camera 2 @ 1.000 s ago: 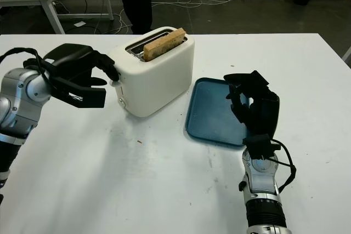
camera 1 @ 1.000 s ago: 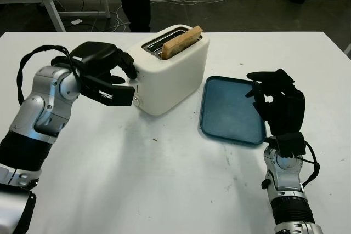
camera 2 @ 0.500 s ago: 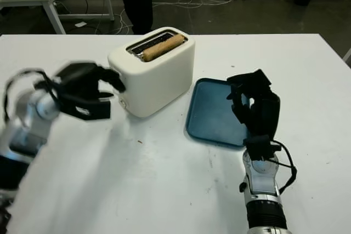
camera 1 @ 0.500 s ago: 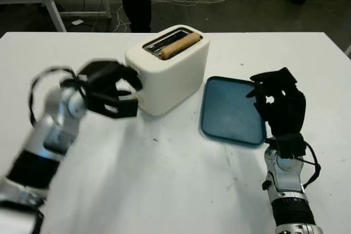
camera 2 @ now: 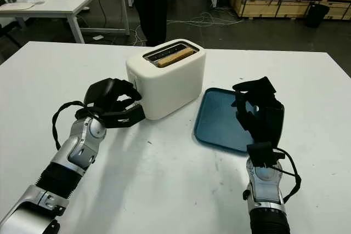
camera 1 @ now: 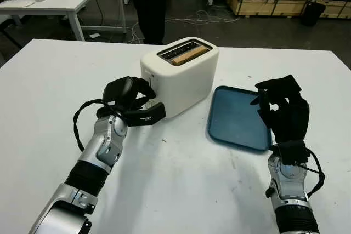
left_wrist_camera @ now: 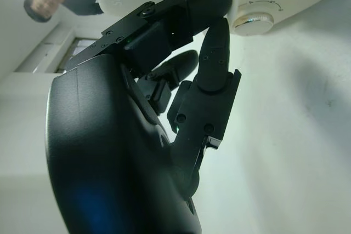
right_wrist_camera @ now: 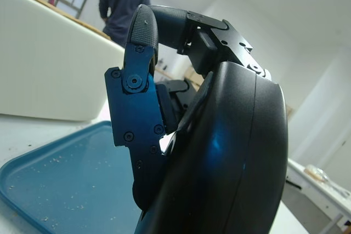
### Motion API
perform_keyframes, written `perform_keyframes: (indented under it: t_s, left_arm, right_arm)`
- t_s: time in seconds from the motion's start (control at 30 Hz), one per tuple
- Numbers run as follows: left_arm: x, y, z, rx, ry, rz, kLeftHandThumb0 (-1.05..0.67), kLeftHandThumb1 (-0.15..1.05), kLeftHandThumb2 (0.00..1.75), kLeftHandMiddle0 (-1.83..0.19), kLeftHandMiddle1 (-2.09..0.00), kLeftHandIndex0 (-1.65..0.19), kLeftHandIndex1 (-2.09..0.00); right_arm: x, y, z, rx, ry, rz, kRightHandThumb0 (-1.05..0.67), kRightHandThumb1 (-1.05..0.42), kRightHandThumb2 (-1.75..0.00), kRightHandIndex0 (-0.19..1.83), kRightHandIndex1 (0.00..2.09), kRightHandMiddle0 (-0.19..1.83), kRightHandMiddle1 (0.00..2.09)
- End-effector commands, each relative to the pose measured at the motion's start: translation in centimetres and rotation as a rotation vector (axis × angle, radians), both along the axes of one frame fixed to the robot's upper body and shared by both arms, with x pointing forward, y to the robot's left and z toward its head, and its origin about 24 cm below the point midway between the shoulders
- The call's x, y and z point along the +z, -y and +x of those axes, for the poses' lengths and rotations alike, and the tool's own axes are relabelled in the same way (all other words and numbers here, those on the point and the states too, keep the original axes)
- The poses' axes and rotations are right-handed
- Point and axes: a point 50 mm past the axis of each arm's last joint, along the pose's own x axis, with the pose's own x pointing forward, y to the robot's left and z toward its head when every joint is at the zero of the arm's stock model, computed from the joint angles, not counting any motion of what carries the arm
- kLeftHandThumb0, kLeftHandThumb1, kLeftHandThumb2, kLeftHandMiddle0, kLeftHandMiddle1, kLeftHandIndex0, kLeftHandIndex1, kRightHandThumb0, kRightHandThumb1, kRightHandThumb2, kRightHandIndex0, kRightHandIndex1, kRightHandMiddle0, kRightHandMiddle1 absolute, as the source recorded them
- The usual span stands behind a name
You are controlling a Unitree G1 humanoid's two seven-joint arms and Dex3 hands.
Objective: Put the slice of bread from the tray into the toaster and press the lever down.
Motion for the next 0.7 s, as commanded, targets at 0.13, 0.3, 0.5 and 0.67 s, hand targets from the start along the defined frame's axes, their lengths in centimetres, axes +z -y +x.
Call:
perform_keyframes:
  t_s: [0.13,0.3,0.5,0.67]
  left_arm:
    - [-11.8,5.0,-5.5,-0.087,-0.608,0.064,-0.2,0.92,0.4,-0.54,-0.67,-0.69,-0.06]
    - [-11.2,3.7,-5.1,-0.057,-0.564,0.018,-0.21,0.92,0.43,-0.56,-0.69,-0.72,-0.07]
    - [-9.2,3.2,-5.1,-0.083,-0.452,-0.088,-0.21,0.92,0.45,-0.82,-0.72,-1.0,-0.17]
    - [-4.3,1.8,-5.5,-0.157,-0.175,-0.253,-0.22,0.87,0.6,-0.83,-1.19,-1.1,-0.24]
  right_arm:
    - [0.1,0.5,0.1,-0.009,0.003,0.002,-0.42,-0.92,-0.37,0.67,1.75,0.47,1.51]
    - [0.1,0.5,0.1,-0.013,0.004,-0.007,-0.43,-0.92,-0.37,0.66,1.75,0.51,1.45]
    - [0.1,0.3,0.1,0.003,0.01,0.003,-0.42,-0.92,-0.37,0.67,1.75,0.49,1.49]
    - [0.1,0.2,0.2,-0.001,0.012,0.004,-0.44,-0.92,-0.36,0.68,1.75,0.51,1.47]
